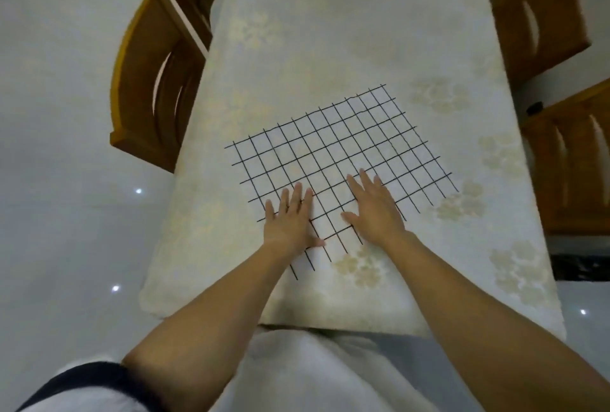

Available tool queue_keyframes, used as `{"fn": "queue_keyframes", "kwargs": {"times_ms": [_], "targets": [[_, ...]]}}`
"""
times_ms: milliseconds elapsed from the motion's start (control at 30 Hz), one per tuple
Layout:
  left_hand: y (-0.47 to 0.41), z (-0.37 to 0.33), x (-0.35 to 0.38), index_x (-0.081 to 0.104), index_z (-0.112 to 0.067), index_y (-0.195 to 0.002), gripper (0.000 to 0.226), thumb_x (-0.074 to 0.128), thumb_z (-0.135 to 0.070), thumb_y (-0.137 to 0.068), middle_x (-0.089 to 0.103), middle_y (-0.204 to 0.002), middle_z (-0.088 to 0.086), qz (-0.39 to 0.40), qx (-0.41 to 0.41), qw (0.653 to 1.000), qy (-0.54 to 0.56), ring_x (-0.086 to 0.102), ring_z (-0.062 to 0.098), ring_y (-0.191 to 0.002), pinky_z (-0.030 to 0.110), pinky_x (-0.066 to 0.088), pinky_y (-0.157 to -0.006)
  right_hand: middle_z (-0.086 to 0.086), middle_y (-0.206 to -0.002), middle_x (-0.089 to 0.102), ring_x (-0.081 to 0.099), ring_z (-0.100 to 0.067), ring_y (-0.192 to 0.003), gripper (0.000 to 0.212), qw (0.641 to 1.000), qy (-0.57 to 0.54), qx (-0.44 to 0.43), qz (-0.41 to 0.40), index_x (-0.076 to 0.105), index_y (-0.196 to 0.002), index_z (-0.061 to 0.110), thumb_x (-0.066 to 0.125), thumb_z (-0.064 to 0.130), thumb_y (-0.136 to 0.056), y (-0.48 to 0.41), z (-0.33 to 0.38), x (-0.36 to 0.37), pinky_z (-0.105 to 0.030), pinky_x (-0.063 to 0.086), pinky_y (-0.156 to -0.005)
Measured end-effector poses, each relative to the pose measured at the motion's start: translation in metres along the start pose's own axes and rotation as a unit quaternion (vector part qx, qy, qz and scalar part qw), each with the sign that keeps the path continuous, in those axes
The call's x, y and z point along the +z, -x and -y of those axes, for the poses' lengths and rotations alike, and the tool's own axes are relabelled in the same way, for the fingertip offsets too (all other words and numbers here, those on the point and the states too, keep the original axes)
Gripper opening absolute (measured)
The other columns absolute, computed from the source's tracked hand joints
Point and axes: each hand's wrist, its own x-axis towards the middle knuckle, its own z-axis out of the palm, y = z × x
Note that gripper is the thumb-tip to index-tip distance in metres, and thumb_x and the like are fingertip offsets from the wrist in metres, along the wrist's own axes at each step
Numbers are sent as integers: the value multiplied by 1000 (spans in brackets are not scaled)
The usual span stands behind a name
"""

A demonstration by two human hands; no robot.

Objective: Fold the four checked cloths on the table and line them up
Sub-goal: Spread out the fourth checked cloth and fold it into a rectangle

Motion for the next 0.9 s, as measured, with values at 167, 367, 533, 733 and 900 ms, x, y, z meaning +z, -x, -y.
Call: {"fn": "queue_keyframes", "kwargs": {"times_ms": [167,367,533,733,900], "targets": [[-14,18,-18,-18,-32,-157,126,76,-59,-77,-25,-165,-8,21,32,999,-32,-18,24,-153,56,-3,-122,-2,-166,-13,-11,-31,-152,89,995,84,-45,-5,-6,-158,30,49,60,-94,-52,-20,-14,-49,-1,-123],[-23,30,-49,0,-34,-160,117,82,-46,-77,-14,-168,-3,28,45,996,-75,-11,34,-154,55,2,-124,4,-160,-31,-26,-34,-148,84,998,35,44,26,-24,-152,36,9,81,-89,-39,-33,16,-58,-13,-117],[-42,-10,-46,-5,-23,-161,90,48,-59,-98,-20,-167,2,-35,72,994,-72,-14,31,-154,52,-1,-125,4,-158,-36,-27,-43,-145,77,987,-18,155,32,-28,-150,38,7,74,-92,-29,-1,27,-68,-7,-114],[-69,-35,-13,-13,-23,-159,71,5,-61,-102,-22,-166,2,-91,30,993,-73,-18,30,-153,59,-4,-122,-7,-162,-26,-10,-55,-145,75,971,9,212,106,-20,-154,31,18,64,-98,-28,16,8,-72,2,-113],[-78,-21,0,-17,-30,-158,70,-2,-65,-99,-23,-166,-3,-140,51,985,-81,-22,24,-152,56,-6,-122,-6,-166,-12,-14,-35,-151,72,994,27,101,-40,-12,-157,21,11,59,-101,-51,-11,9,-56,-4,-121]]}}
